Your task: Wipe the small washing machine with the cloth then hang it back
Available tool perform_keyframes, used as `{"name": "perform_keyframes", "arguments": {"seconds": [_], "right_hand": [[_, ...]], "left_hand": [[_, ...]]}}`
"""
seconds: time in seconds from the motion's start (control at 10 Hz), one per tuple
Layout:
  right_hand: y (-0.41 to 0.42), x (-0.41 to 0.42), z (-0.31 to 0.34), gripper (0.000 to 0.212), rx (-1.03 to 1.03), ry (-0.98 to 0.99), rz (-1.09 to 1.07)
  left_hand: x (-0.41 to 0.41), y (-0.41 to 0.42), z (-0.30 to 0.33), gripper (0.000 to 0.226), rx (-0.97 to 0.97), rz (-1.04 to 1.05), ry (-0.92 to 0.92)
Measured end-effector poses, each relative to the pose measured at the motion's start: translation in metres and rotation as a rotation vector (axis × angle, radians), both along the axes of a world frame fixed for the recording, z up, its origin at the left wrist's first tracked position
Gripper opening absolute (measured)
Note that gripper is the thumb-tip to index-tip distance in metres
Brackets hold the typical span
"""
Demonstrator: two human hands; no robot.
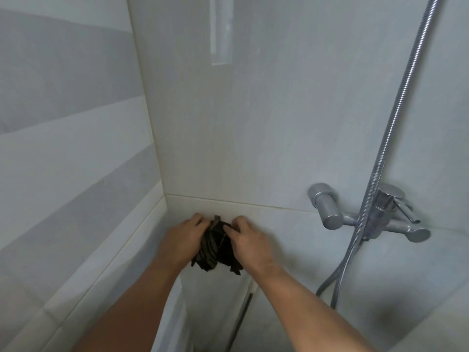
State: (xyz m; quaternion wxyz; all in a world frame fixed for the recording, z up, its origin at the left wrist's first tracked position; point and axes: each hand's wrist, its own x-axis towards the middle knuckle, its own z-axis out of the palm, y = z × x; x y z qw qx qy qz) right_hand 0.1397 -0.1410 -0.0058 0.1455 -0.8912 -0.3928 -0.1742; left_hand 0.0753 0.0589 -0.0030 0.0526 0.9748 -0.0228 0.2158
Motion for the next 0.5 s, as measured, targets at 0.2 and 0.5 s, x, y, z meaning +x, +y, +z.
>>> {"name": "perform_keyframes", "arguments": {"seconds": [0.2, 0.5], "right_hand": [[0.001, -0.012, -0.014, 0.056, 0.039, 0.101, -0.030], [-0.015, -0.053, -0.014, 0.069, 0.111, 0.220, -0.032]], "left_hand": [[-0.001, -0.019, -0.020, 0.027, -0.136, 0.139, -0.057], [-0.050, -0.057, -0.028, 0.063, -0.247, 0.222, -0.040]]}}
